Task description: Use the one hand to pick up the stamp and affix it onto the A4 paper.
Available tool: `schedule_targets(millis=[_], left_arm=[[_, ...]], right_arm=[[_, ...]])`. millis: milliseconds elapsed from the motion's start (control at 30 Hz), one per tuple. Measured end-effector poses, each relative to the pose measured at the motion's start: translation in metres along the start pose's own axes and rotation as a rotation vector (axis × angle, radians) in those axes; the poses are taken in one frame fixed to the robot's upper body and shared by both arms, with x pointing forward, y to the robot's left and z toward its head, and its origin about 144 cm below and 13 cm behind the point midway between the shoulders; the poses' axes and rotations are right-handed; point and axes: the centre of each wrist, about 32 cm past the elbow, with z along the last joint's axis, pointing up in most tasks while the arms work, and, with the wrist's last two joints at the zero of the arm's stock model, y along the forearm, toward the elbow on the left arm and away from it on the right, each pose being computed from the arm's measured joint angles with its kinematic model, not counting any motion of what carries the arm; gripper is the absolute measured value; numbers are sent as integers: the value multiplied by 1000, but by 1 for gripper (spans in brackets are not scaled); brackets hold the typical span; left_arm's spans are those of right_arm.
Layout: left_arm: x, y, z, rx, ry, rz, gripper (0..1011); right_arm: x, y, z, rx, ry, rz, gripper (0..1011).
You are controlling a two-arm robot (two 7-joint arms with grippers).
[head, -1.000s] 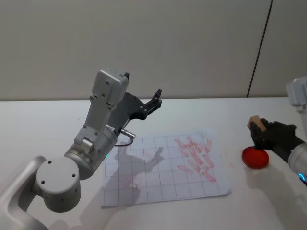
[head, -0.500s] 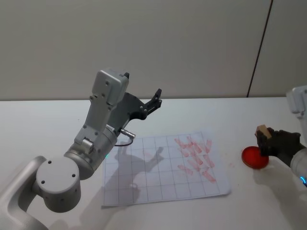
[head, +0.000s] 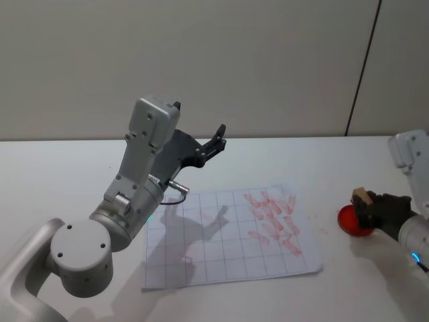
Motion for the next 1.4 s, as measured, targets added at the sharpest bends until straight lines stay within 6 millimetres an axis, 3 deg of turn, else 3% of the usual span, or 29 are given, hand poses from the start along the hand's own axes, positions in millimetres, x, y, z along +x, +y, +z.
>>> schedule_targets(millis=[400,1100,1233,1400], left_arm=[[0,0,0,0,0,0,1001],[0,0,0,0,0,0,1001],[0,0,0,0,0,0,1002],[0,0,0,0,0,0,1001]], right_arm=[[0,3,-8,-38,-2,11,243],[4,-3,-11,41,-5,-22,910],[5,-7,-10,86,-12,-35,999],[7,-13,-9,144,-22,-52,1001]])
